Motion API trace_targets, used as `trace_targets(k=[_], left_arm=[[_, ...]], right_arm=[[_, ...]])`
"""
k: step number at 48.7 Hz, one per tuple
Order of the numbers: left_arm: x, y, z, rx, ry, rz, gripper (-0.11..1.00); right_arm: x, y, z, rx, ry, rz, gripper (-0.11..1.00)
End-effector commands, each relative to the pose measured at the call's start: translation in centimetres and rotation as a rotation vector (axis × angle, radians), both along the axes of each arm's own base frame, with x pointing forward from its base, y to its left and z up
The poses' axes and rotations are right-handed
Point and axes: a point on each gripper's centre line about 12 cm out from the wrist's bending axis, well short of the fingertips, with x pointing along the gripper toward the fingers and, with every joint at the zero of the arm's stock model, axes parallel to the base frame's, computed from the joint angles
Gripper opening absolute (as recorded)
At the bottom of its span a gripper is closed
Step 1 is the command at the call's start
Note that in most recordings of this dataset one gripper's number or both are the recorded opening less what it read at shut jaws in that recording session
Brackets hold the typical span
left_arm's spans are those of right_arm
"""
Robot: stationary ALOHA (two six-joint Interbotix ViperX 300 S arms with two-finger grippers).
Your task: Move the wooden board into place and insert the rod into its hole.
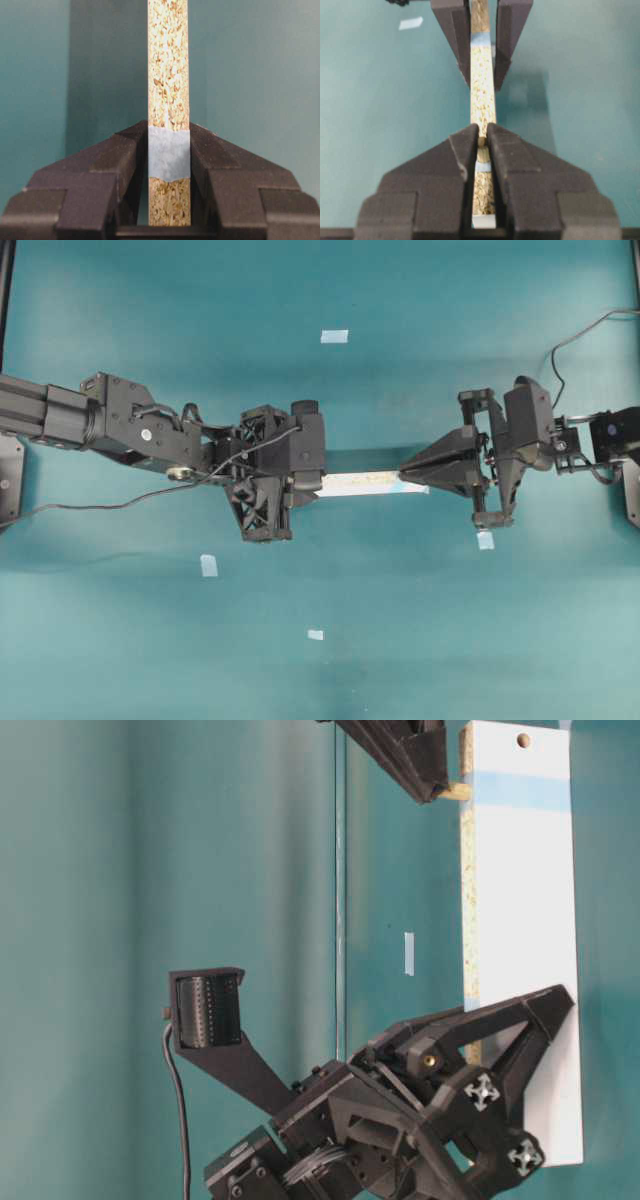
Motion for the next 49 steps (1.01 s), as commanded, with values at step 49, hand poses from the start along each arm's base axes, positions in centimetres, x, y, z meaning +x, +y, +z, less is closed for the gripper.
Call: trace_targets(k=[49], left_arm=[[0.8,-0.3,2.2,-0.006,-0.058,-0.002,0.21]], right_arm=[[-0.5,1.3,-1.6,-0.042,0.304,0.027,0.09]])
